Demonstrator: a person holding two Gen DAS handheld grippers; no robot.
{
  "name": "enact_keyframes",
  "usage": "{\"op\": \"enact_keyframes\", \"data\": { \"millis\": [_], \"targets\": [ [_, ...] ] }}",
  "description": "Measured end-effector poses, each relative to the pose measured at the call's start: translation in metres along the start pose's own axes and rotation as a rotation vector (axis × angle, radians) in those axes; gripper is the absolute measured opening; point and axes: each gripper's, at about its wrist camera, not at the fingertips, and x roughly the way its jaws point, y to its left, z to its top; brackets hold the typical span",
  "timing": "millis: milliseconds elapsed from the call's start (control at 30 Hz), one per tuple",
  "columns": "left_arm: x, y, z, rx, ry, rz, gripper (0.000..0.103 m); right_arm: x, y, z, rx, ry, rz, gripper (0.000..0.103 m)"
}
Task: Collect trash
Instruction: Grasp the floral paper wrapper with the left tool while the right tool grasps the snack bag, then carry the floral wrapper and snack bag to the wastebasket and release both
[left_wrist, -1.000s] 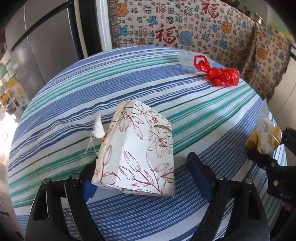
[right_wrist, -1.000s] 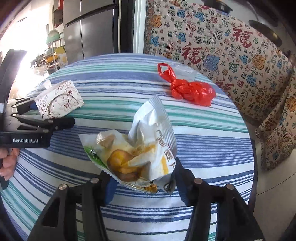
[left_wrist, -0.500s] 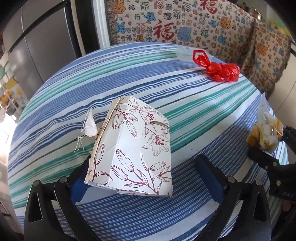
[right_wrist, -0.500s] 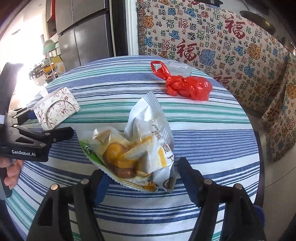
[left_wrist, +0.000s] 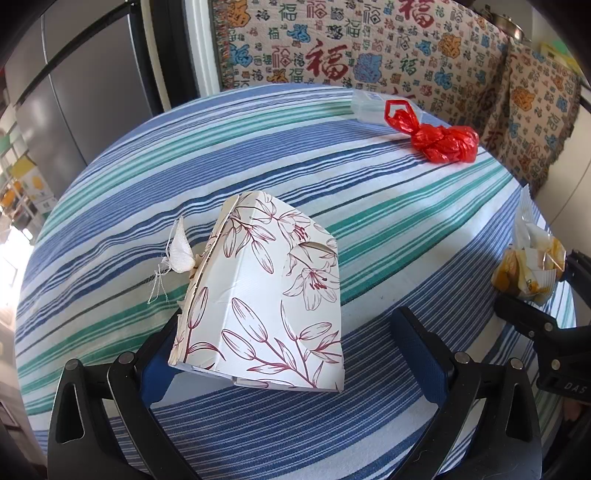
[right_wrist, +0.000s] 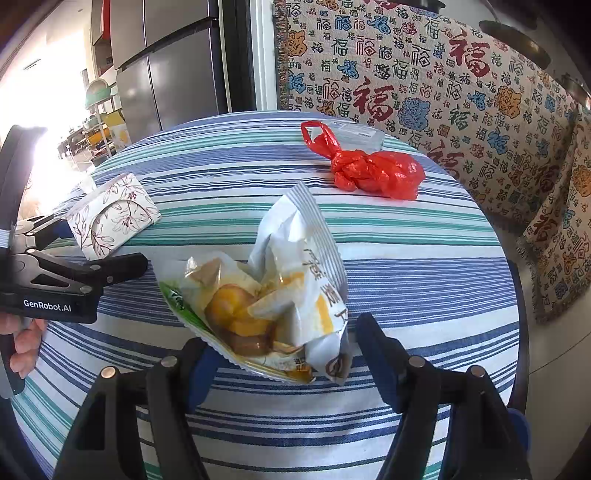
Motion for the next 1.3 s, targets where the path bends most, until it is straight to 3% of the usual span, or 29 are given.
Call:
{"op": "enact_keyframes", "data": {
  "millis": [200, 300, 600, 767, 833, 867, 900, 967, 1300],
  "targets": [
    [0.000, 0.000, 0.000, 0.000, 0.000, 0.000, 0.103, 0.000, 0.001, 0.000, 0.001, 0.004, 0.003, 0.073],
    [0.000, 0.000, 0.000, 0.004, 0.001, -0.004, 0.103, 0.000, 0.001, 0.001, -0.016, 0.022, 0.027, 0.078],
    [-0.005, 0.002, -0.002, 0.100, 0.017, -0.093, 0.103, -0.004, -0.010, 0.005, -0.043, 0.100, 0.049, 0.078],
    [-0.010, 0.016, 0.005, 0.053, -0.009, -0.189, 0.102, -0.010, -0.004, 0.011, -0.045, 0.051, 0.050, 0.078],
    [-0.014, 0.022, 0.009, 0.038, -0.039, -0.190, 0.100, -0.013, -0.005, 0.014, -0.037, 0.029, 0.038, 0.076],
    [-0.015, 0.025, 0.011, 0.035, -0.051, -0.189, 0.094, -0.014, -0.006, 0.016, -0.025, 0.027, 0.051, 0.069],
    [-0.016, 0.028, 0.013, 0.036, -0.055, -0.194, 0.087, -0.014, -0.007, 0.018, -0.012, 0.039, 0.071, 0.047],
    [-0.013, 0.030, 0.014, 0.037, -0.042, -0.208, 0.047, -0.015, -0.010, 0.020, 0.013, 0.052, 0.084, 0.041],
    [-0.031, 0.024, 0.016, 0.049, -0.114, -0.232, 0.038, -0.048, -0.028, 0.015, 0.075, 0.030, 0.105, 0.035]
  ]
}}
